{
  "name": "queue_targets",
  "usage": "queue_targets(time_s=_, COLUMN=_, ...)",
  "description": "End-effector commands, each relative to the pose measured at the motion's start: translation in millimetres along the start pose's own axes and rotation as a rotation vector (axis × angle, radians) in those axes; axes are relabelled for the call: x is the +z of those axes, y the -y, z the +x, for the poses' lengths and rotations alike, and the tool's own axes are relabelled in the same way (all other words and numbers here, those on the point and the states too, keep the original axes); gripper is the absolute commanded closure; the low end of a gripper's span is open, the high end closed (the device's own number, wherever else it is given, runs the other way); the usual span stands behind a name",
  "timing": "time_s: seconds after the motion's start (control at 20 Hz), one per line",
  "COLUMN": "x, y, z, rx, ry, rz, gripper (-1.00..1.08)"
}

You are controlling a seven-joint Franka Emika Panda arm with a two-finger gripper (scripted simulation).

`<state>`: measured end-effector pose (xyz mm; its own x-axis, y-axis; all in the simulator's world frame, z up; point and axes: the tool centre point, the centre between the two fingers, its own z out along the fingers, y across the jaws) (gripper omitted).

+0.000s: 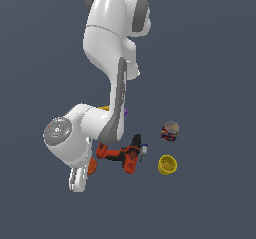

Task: Pick up a designated object from a clutter of objects.

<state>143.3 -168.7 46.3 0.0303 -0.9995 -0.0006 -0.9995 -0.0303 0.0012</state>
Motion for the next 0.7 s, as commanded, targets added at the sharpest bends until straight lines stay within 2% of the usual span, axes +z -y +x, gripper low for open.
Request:
queue_targets(time_s=0.0, x=-0.6, y=0.4, z=0.3, rx=0.000, ry=0.000, rz=0.001, gripper=1.08)
queue_targets(time_s=0.65, x=-11.2, y=-4.0, z=-9.3, rx=0.000, ry=0.000, rz=0.000, gripper=1.08)
